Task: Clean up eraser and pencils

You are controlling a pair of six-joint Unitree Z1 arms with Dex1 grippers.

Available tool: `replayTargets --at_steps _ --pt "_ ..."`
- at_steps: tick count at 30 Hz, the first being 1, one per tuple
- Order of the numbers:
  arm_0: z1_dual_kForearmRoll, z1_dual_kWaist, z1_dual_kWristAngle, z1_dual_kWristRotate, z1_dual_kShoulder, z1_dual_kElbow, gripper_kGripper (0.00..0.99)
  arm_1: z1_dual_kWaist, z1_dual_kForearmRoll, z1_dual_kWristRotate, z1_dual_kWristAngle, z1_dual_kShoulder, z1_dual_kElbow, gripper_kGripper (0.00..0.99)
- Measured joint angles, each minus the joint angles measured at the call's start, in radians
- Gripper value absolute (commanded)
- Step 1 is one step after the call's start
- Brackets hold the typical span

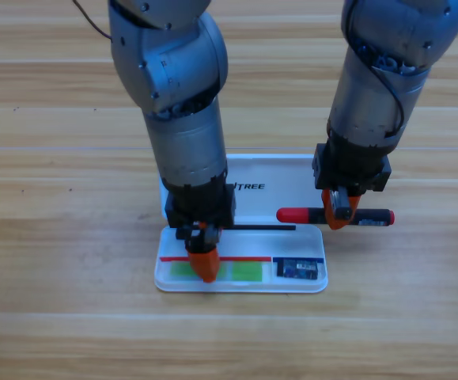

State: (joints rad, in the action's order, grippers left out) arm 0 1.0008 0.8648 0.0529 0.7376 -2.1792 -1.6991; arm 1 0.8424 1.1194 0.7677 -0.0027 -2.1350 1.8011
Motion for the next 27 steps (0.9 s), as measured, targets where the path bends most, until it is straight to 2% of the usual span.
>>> replayTargets --at_steps 10,15,18,22,27 --pt "0.020 -0.002 -0.011 -0.001 0.012 0.000 0.990 0.000 0.000 0.000 -0.002 -0.006 0.015 0.000" --pt "0.094 -0.035 -0.045 0.001 0.148 0.000 0.990 0.000 0.001 0.000 -0.003 -0.035 0.075 0.000" --pt "0.105 -0.101 -0.050 0.028 0.297 0.005 0.990 0.002 0.001 -0.002 -0.006 -0.074 0.110 0.000" --pt "0.107 -0.240 -0.042 0.113 0.487 0.041 0.990 0.007 0.001 -0.005 -0.009 -0.113 0.144 0.000" --pt "0.112 -0.423 0.037 0.202 0.596 0.094 0.990 0.023 0.001 -0.011 -0.009 -0.150 0.194 0.000"
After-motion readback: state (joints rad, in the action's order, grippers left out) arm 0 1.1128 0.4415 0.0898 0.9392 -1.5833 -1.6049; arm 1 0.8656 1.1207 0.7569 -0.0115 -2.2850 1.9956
